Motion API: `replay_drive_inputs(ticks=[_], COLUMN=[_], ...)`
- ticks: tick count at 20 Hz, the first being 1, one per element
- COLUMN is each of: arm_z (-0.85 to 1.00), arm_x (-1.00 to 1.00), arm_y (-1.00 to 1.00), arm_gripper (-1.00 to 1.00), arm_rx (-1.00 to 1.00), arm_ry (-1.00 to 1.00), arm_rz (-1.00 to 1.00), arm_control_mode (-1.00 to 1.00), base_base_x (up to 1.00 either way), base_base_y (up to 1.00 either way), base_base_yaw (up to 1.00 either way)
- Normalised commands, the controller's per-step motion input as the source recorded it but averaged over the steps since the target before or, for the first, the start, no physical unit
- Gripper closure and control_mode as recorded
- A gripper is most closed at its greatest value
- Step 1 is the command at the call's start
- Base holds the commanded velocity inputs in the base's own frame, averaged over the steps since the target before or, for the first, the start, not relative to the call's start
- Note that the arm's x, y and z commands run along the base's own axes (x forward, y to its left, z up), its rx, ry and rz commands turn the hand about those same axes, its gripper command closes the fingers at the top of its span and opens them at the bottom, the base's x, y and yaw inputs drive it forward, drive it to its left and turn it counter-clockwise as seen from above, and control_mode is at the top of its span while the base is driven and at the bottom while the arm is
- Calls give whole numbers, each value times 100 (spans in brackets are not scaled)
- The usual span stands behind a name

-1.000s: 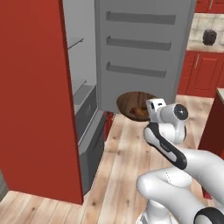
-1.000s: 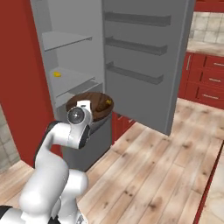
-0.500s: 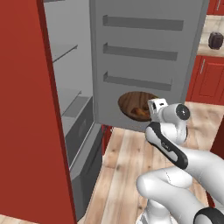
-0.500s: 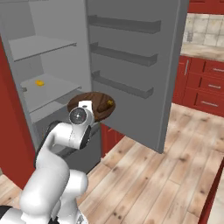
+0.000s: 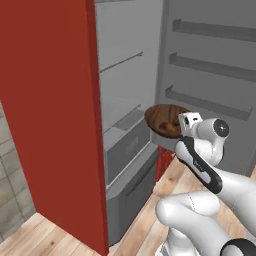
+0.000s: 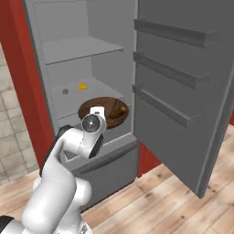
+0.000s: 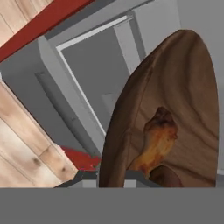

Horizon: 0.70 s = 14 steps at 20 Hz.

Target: Pick the chicken drumstick and sweet potato from their plates and place them in the bowl. Then put the bowl in the fridge.

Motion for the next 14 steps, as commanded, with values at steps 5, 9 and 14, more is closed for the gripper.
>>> replay_drive_inputs(ticks=[5, 9, 14], arm_z=[0, 0, 0], arm_x=[0, 0, 0], arm_y=[0, 0, 0], arm_gripper=[100, 100, 100], arm_rx=[0, 0, 0], arm_ry=[0, 0, 0], arm_rz=[0, 0, 0], arm_control_mode=[100, 100, 100], base_base_x=[53, 38, 26], base_base_y=[-18, -32, -23], base_base_yaw=[45, 25, 23])
